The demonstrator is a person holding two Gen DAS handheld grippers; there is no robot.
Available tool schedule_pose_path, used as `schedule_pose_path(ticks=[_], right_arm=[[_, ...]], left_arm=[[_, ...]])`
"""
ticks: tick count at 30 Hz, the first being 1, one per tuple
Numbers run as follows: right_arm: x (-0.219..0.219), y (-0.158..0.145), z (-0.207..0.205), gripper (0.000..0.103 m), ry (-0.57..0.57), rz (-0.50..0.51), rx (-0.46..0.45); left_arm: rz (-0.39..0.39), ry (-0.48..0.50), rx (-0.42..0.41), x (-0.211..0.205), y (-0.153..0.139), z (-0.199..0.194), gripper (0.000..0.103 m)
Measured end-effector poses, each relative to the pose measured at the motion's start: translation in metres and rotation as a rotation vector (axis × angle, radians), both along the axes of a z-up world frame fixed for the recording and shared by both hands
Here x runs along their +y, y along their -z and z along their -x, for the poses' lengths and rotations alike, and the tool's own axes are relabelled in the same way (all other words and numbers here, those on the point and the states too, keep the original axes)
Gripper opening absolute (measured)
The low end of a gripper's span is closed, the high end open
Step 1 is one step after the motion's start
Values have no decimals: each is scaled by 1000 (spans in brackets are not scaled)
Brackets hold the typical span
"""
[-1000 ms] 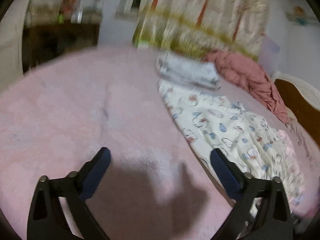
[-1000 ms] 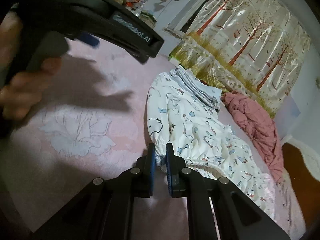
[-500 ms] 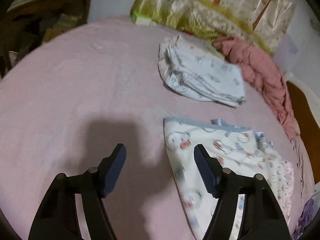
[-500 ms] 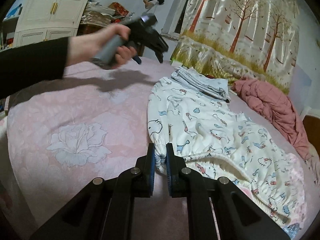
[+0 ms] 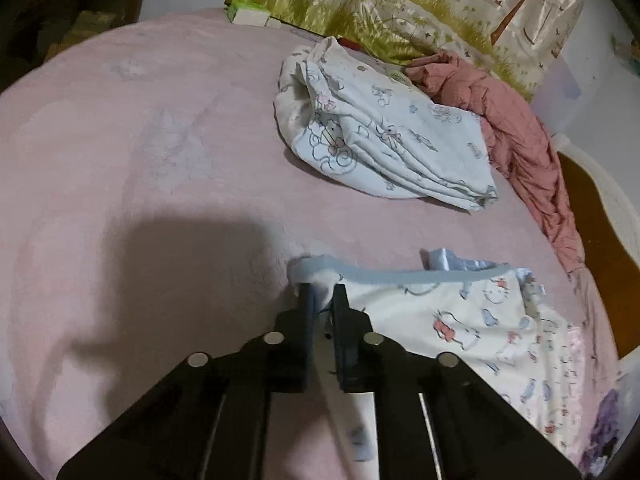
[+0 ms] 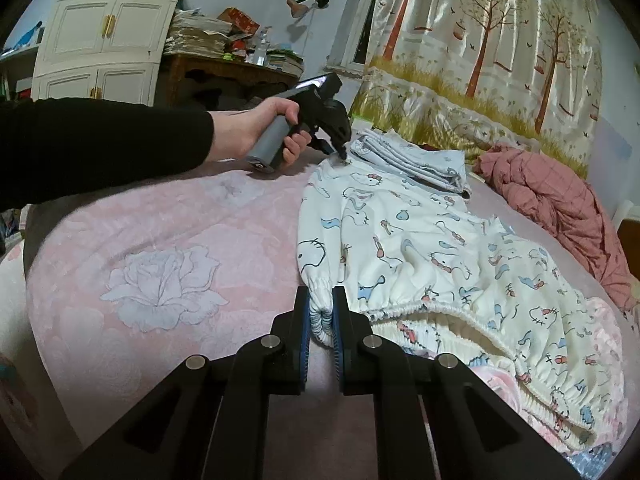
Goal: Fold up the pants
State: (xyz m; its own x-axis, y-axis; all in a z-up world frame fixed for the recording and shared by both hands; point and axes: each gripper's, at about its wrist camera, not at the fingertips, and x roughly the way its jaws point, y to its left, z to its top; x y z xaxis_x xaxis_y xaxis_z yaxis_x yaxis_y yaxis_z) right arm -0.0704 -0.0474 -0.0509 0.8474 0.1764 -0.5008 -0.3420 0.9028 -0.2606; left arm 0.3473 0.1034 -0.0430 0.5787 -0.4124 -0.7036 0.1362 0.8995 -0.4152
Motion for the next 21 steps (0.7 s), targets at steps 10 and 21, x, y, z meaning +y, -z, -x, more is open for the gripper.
schedule_pose_path(ticks=[10, 21], right_arm=[[-2, -17, 7, 10, 47, -64, -67], [-30, -52, 29, 10, 207, -114, -264]], left_arm=[[-96, -20, -101, -25, -50, -14, 1], [-167, 71, -212, -135, -130, -12, 1]])
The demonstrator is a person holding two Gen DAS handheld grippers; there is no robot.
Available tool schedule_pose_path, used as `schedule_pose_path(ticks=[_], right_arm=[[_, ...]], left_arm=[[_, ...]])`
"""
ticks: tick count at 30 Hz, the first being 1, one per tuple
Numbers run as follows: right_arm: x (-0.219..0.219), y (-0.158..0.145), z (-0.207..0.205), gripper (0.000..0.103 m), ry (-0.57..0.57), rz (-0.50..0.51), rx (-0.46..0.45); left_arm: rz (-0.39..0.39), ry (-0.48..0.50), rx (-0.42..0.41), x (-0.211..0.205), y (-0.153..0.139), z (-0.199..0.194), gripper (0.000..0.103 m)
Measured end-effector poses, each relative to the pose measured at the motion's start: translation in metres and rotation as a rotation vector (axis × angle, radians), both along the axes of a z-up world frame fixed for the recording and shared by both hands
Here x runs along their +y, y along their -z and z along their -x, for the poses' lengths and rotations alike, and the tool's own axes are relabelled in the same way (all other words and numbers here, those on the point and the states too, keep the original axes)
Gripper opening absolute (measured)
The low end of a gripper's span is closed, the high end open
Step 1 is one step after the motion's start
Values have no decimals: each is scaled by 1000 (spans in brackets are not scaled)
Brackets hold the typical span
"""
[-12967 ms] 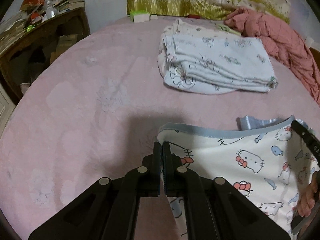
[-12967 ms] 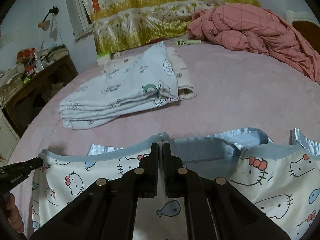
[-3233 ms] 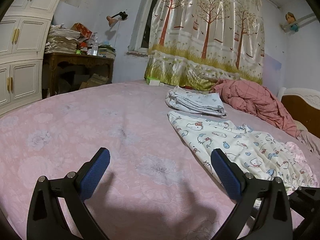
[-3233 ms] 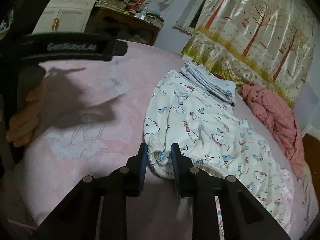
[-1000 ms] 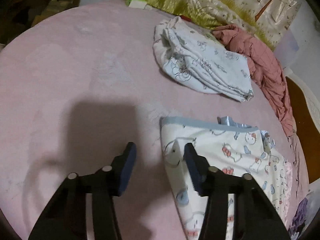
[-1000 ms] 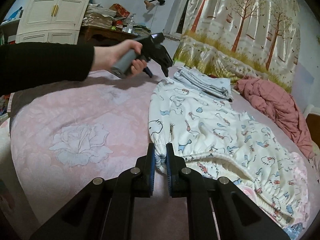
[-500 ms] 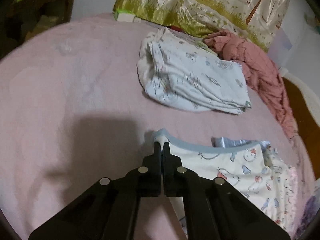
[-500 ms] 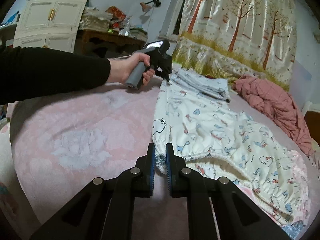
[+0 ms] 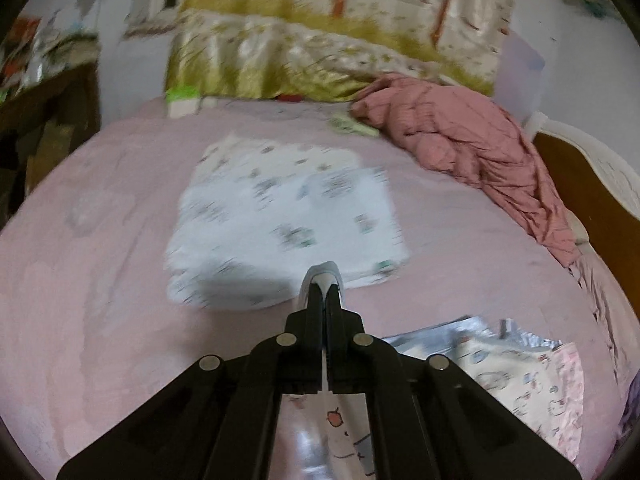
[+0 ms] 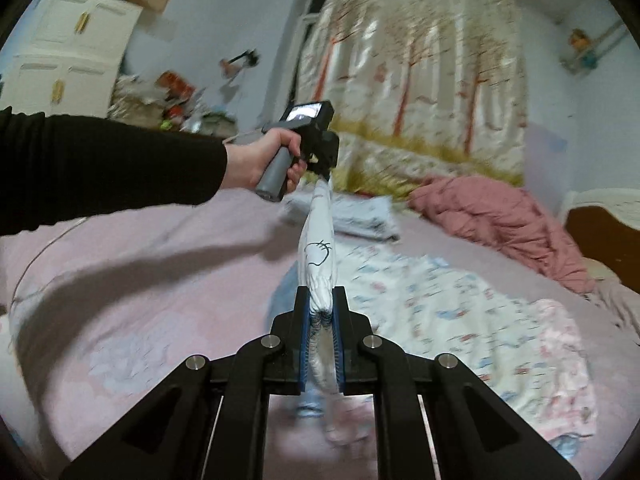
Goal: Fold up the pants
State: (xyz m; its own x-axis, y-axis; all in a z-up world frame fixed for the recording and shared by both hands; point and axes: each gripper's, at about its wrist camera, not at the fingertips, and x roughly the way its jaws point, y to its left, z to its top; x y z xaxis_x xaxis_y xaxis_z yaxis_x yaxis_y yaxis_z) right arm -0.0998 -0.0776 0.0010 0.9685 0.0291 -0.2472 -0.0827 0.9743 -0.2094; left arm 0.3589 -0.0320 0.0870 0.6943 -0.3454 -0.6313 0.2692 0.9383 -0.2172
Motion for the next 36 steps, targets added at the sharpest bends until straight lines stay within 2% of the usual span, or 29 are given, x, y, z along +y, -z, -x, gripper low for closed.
schedule_pose_path(ticks=[4, 6, 11, 16, 19, 23, 29, 36], right_arm=[[-19, -11, 17, 10, 94, -41, -80], [-29, -14, 22, 10, 125, -84, -92], [-63, -7, 27, 10, 229, -185, -70], [-103, 10, 25, 10, 318, -306, 15], [-122, 18, 28, 10, 359, -362, 31], [-139, 25, 33, 10, 358, -416, 44], [-142, 33, 34, 10, 355, -437, 67], [-142, 37, 41, 10, 381, -445, 49]], left_arm=[[-28, 49, -47, -55, -21, 7, 1], [-34, 83, -56, -85, -28, 12, 1], [-60, 161, -72, -154, -31, 24, 1], [-97, 213, -66, -215, -18, 33, 1], [-107, 247, -52, -247, -7, 38, 1], [-121, 282, -30, -281, 6, 44, 1], [-138, 321, -8, -320, 19, 53, 1], [-197, 408, -28, -365, 28, 76, 1]])
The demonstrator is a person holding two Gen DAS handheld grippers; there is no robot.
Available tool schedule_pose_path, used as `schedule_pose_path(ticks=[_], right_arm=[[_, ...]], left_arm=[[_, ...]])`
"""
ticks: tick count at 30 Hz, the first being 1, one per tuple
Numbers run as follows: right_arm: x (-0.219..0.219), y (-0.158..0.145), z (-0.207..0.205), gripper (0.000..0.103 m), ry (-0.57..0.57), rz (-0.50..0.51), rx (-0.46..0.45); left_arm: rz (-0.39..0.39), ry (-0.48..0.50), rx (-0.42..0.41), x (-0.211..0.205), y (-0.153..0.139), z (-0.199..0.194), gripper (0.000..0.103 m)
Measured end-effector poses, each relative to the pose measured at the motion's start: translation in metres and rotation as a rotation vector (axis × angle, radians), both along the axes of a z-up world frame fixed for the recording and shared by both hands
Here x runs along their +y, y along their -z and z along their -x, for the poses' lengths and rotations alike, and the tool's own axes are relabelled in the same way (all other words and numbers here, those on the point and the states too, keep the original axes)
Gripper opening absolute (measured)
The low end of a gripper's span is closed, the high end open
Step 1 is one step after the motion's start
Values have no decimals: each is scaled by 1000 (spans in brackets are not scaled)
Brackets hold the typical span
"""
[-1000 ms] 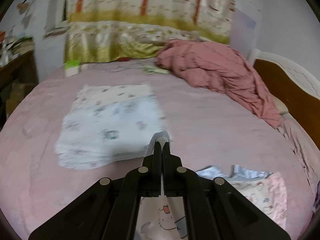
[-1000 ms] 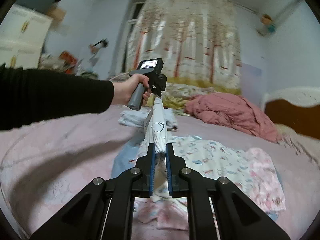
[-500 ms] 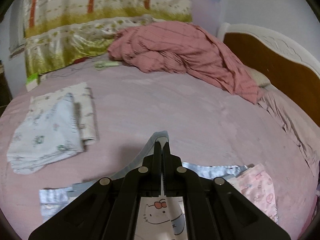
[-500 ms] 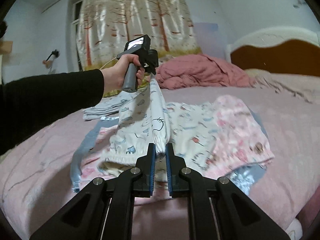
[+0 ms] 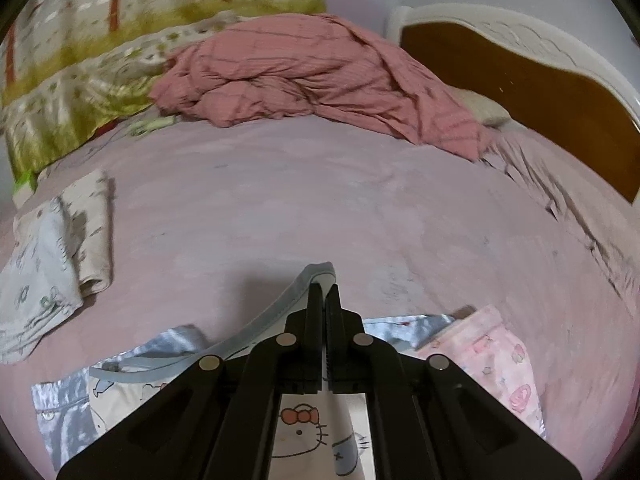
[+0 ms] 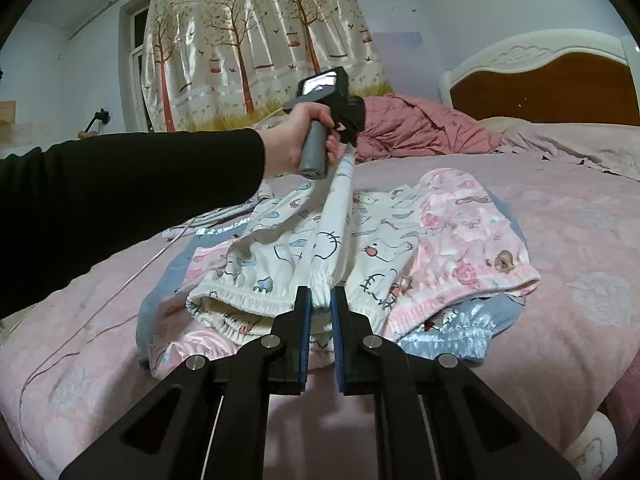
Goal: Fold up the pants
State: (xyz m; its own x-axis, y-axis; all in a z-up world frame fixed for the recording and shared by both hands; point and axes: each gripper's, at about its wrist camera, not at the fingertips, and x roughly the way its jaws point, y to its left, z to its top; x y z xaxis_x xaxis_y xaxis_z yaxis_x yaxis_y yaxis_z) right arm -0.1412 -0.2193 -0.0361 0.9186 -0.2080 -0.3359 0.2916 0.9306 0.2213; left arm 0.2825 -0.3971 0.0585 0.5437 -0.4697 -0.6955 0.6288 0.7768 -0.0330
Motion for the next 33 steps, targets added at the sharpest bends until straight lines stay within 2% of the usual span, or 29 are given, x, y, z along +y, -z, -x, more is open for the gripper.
schedule_pose_path(ticks=[4, 8, 11, 16, 23, 30, 33], right_arm=[[-3, -4, 4, 10, 21, -2, -15], [-15, -3, 9, 10, 61, -59, -20], [-22, 0, 7, 10, 73, -96, -3], [-17, 2, 7, 10, 69, -85, 0], [-15, 3, 7, 10, 75, -86, 9], [-15, 5, 11, 10, 112, -105, 20], [-13, 5, 10, 10, 116, -101, 23]], left_arm=[[-14, 27, 15, -19, 8, 7, 1], [-25, 54, 55, -34, 19, 10, 1], [-60, 82, 49, -47, 26, 18, 1], [-89, 116, 51, -61, 35, 29, 1], [-99, 101, 82, -70, 47, 29, 1], [-72, 64, 140, -78, 56, 20, 1], [-92, 68, 146, -81, 65, 20, 1]])
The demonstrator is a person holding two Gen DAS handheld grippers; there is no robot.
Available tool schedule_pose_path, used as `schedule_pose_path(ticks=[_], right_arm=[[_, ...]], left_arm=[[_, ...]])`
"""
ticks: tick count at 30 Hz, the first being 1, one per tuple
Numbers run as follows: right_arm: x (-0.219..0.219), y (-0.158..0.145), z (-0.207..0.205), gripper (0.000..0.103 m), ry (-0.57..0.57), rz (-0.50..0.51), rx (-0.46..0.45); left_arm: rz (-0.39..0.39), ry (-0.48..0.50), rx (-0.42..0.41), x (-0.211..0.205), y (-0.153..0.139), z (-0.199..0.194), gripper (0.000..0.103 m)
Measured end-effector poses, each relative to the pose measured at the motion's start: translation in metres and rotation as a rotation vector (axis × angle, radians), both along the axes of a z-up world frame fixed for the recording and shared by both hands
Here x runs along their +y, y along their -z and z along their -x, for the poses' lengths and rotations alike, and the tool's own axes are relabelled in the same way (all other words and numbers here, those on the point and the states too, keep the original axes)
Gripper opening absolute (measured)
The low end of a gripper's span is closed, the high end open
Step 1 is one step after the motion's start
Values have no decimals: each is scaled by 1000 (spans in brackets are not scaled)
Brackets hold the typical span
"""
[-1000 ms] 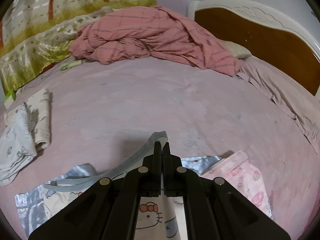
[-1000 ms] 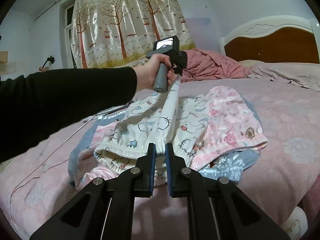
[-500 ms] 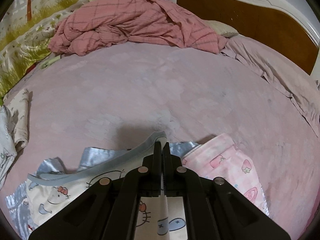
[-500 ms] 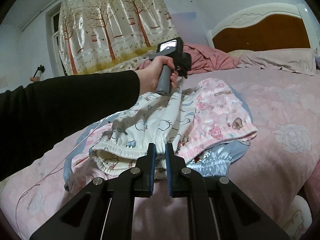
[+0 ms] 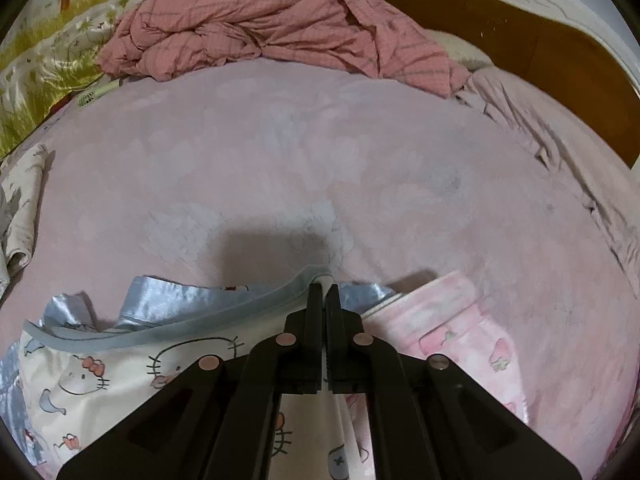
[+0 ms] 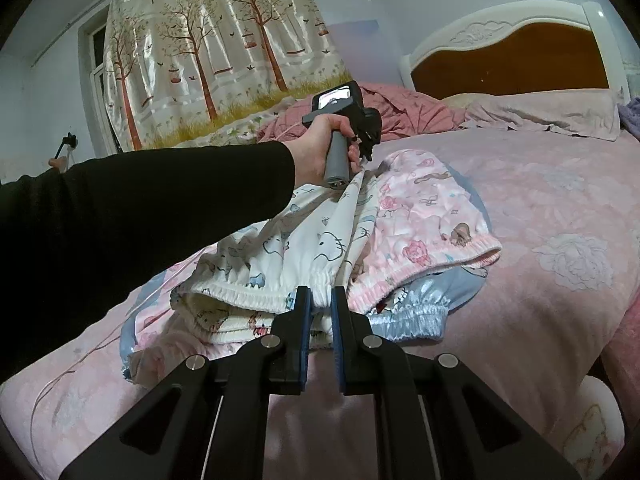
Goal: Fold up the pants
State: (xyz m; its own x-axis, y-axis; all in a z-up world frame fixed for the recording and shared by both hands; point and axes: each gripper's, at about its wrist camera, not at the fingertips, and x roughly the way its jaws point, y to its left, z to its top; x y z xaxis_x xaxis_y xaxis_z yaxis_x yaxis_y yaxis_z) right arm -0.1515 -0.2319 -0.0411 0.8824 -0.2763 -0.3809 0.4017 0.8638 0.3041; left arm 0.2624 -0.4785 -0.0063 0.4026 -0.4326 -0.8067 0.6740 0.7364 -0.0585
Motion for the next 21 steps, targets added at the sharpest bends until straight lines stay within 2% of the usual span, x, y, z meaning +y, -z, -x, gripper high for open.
schedule_pose_path(ticks=[3, 4, 5, 7, 9, 13, 15, 19, 21], right_arm=[[-2, 0, 1, 10, 13, -8, 1], [-3, 0, 2, 11, 17, -12, 1], [-3, 0, 2, 13, 23, -13, 4], [-4, -1, 3, 39, 48, -12, 18], [-7, -3, 7, 47, 71, -23, 12], [-13, -11, 19, 47, 99, -9, -33], [-15, -18, 23, 47, 113, 15, -54], [-31, -37, 30, 49, 126, 78, -135], [-43, -45, 24, 49, 108, 92, -140]], left_arm=[[-23, 19, 2, -1, 8, 2, 5], [-25, 27, -8, -1, 8, 4, 18], [-29, 32, -18, -2, 7, 7, 40], [-11, 31, -86, 1, -2, 16, 56], [29, 52, -133, 7, -15, 26, 58], [75, 57, -213, 35, -45, 52, 61], [108, 72, -310, 68, -60, 82, 61], [162, 72, -504, 148, -86, 141, 72], [185, 49, -555, 187, -95, 158, 74]])
